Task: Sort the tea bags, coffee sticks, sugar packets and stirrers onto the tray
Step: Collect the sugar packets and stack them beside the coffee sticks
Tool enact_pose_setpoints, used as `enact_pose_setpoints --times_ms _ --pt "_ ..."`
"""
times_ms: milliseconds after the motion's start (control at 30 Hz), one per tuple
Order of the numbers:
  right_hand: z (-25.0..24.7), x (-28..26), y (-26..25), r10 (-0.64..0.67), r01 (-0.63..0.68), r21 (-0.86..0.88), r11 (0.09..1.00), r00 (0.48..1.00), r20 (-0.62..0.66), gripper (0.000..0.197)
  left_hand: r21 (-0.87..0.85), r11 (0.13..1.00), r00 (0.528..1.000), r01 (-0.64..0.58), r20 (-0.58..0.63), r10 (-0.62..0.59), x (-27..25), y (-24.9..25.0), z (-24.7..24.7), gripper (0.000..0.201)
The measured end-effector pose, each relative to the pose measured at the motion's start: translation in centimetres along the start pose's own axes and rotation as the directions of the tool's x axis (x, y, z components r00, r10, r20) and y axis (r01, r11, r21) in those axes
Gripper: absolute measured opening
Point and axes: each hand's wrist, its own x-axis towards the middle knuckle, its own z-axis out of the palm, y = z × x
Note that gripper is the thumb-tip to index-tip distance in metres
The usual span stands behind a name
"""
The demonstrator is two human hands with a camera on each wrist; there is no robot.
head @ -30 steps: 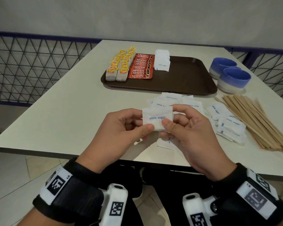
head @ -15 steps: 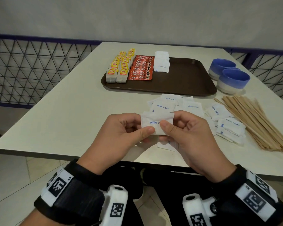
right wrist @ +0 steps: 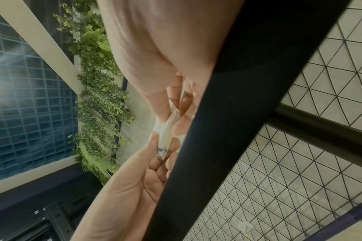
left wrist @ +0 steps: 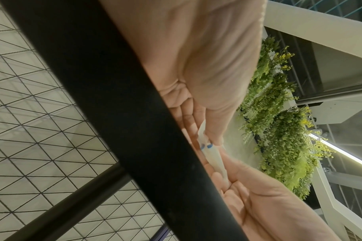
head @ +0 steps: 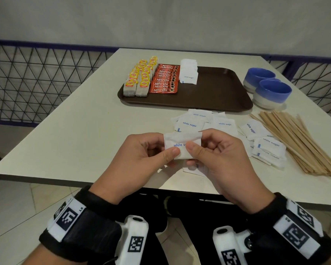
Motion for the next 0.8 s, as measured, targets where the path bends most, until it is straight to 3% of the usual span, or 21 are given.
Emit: enact_pose_setpoints --times_ms 133,233,333,400,500,600,700,800 --pt "0.1 0.0 0.0 0.004 -0.004 0.008 1.000 1.000 -0.004 0.017 -0.003 1.000 1.000 -0.003 0.001 0.003 0.0 0.1 0.0 0.009" --pt "0.3 -0.2 -0.7 0.038 -0.038 -0.005 0.999 0.999 -0.006 0.007 0.003 1.000 1.000 -0.005 -0.002 0.005 0.0 0.1 0.1 0.010" --pt "0.4 -0.4 -2.7 0.098 -0.079 -0.182 0.980 0.991 0.096 0.007 0.001 1.000 1.000 -0.013 0.011 0.013 -0.1 0.1 -0.1 0.010" --pt "0.3 -0.1 -4.6 0.104 -0.012 -0.448 0.894 0.978 0.181 0.007 0.007 1.000 0.999 -0.014 0.032 0.014 -0.2 0.2 -0.2 0.009" --pt "-0.2 1.3 -7.1 0.172 0.119 -0.749 0.651 0.939 0.299 0.005 0.034 0.999 0.998 -0.006 0.058 0.004 -0.3 0.1 -0.3 0.007" --pt "-0.2 3.1 -8.7 0.308 0.173 -0.852 0.495 0.881 0.358 0.006 0.079 0.997 0.997 -0.006 0.072 0.001 -0.4 0.1 -0.4 0.006" --pt "0.1 5.4 -10.7 0.433 0.210 -0.876 0.434 0.804 0.407 0.006 0.014 1.000 0.998 -0.017 0.065 0.016 -0.3 -0.1 -0.3 0.014" --pt "-0.4 9.4 -13.0 0.441 0.169 -0.902 0.396 0.827 0.349 0.005 -0.110 0.994 0.999 -0.012 -0.032 0.009 0.0 -0.2 -0.4 0.024"
